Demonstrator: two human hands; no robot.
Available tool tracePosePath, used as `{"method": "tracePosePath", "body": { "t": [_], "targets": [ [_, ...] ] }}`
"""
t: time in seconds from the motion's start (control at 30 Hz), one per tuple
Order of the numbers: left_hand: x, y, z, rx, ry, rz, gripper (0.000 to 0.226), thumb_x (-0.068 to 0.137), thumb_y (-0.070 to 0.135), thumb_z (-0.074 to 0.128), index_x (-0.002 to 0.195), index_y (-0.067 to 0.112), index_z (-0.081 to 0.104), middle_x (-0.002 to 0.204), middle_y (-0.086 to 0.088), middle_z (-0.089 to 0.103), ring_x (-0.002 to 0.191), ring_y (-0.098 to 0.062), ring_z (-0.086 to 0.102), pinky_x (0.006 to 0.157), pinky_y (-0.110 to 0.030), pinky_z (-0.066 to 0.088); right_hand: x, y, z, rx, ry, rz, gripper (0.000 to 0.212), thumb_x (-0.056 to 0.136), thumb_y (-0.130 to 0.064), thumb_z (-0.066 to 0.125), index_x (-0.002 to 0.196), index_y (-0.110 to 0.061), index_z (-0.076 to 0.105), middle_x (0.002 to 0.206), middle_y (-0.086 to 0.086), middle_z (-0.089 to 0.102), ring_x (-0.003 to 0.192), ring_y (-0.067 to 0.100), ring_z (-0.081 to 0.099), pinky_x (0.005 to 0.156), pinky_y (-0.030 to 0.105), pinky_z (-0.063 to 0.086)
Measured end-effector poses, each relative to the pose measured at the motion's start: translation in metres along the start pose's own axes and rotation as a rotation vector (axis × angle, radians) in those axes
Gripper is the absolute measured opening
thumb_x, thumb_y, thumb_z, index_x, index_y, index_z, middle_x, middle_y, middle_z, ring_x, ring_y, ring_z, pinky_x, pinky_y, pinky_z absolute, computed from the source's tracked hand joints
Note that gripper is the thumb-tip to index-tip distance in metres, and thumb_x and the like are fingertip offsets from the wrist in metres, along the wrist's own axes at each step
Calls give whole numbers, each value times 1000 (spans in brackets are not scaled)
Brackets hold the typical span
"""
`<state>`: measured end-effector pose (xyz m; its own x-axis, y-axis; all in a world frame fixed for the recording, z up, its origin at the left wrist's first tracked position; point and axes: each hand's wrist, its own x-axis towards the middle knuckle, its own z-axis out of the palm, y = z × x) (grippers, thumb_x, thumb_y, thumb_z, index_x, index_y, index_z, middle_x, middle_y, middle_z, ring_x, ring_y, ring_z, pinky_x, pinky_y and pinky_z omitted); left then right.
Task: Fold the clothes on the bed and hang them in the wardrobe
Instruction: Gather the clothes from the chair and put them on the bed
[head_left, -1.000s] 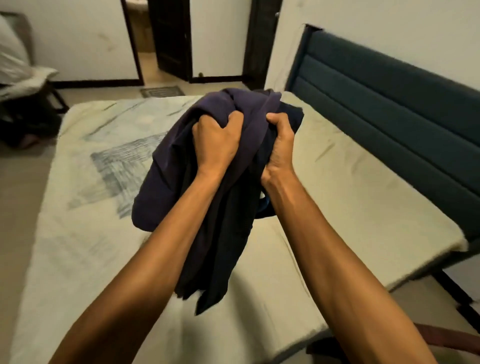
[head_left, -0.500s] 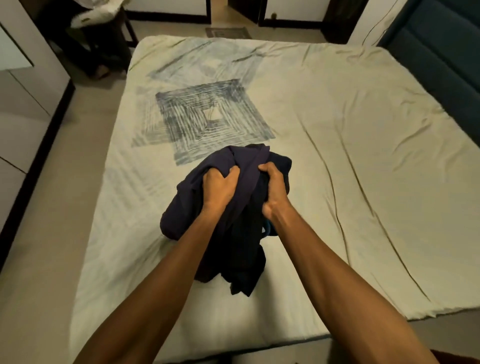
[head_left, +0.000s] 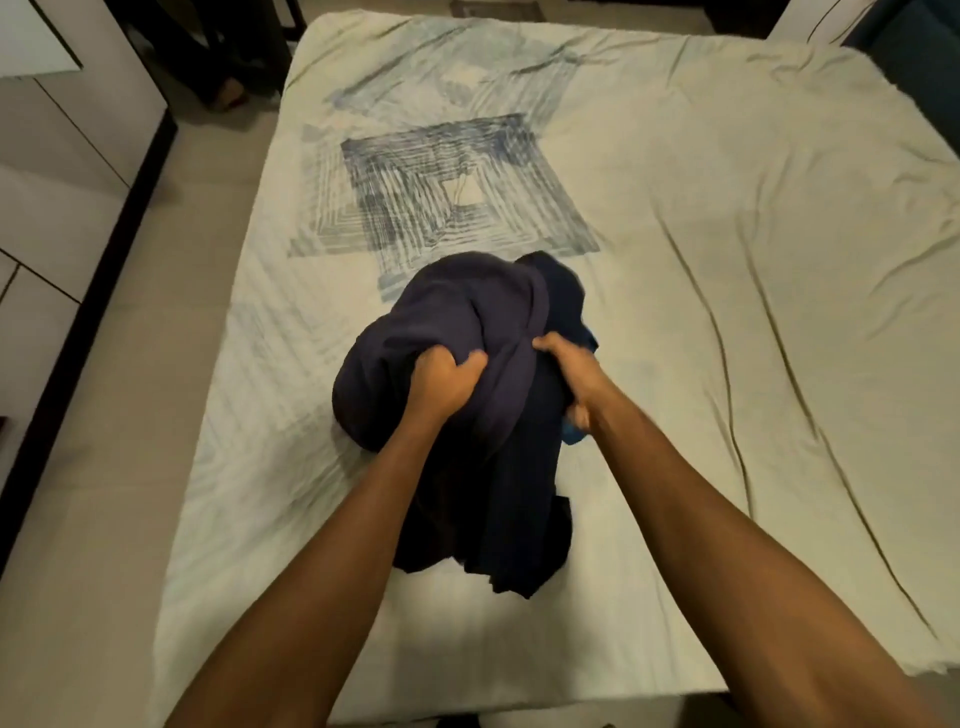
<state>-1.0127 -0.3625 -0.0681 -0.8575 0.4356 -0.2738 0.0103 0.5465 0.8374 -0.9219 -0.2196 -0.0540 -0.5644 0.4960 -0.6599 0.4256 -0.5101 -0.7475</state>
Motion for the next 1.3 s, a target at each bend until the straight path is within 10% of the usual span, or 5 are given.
{"method": "tracePosePath", "body": {
  "t": [0.17,0.43,0.83,1.3],
  "targets": [
    [-15,-118,25,397,-445,-266,77,92,42,64,151,4,31,155,-23,28,139,-39,37,112,-40,36,28,100,-22,-559,58,216,66,86,-28,71,139,-8,36,134,11,54,111,29,58,94,44,51],
    [-46,-123,31,435,37,-9,63,87,38,64,140,11,45,148,-14,37,128,-37,43,100,-53,45,5,113,-35,-804,107,46,78,91,-42,66,150,-12,24,149,12,43,132,33,47,107,40,40],
    [-83,18,120,559,-145,543,46,86,33,63,127,15,58,138,-10,48,122,-34,49,90,-48,46,-94,71,-151,-735,380,-109,83,89,-41,69,153,-12,25,154,12,38,137,29,43,105,35,38],
    [-311,201,422,583,-798,1200,50,81,40,45,123,16,61,129,-6,54,112,-31,53,84,-41,48,-316,167,-482,-201,1062,18,73,89,-39,69,147,-10,35,148,12,45,133,30,46,105,34,39]
  ]
}}
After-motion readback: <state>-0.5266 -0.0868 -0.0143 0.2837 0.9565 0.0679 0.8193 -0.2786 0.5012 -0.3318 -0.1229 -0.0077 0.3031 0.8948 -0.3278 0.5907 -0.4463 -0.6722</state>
